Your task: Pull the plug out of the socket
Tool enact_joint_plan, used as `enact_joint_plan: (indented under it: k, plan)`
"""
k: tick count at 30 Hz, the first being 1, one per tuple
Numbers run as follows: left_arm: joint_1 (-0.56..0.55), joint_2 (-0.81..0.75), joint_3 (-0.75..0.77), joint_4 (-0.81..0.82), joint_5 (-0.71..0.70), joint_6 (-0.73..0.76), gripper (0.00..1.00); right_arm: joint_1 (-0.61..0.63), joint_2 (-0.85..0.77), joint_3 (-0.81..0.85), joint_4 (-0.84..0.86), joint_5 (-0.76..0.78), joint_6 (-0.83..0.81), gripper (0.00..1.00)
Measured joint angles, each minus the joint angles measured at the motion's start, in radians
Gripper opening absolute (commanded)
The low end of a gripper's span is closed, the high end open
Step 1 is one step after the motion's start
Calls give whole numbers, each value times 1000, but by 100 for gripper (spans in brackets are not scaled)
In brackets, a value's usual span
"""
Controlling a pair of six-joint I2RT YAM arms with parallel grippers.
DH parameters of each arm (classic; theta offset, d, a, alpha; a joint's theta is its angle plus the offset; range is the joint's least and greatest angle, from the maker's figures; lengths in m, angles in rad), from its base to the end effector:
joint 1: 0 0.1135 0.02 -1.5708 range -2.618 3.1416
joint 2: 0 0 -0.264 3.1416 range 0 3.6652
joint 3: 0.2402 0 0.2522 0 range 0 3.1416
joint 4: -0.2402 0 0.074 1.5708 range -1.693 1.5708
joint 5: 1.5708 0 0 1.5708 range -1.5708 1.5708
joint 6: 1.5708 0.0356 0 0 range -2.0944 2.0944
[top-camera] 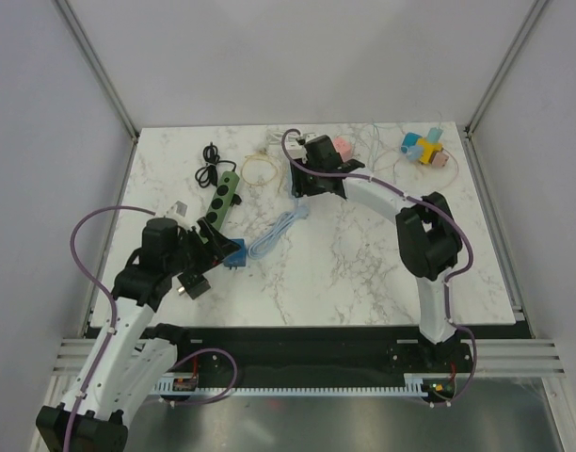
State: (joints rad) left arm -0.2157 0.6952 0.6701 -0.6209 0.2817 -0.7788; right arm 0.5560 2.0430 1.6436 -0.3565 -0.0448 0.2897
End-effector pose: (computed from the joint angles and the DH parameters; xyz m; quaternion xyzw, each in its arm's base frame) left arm 0.1445 -0.0418 0.2713 -0.1860 0.8686 -0.3211 0.3283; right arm 0.3974 0.2488 0.2335 -0.1306 0.9086 0.1813 0.3528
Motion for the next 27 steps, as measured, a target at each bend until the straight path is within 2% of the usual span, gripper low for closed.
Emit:
enact_joint_plan:
  k: [3,12,27]
  plan:
    - [0,0,-5,11,19,0,78,0,44,0,26,25,-6,63]
    - [0,-22,-26,35,74,0,77,-2,177,27,101,76,-5,62]
    - [0,6,-36,78,175,27,77,4,229,57,161,105,66,61]
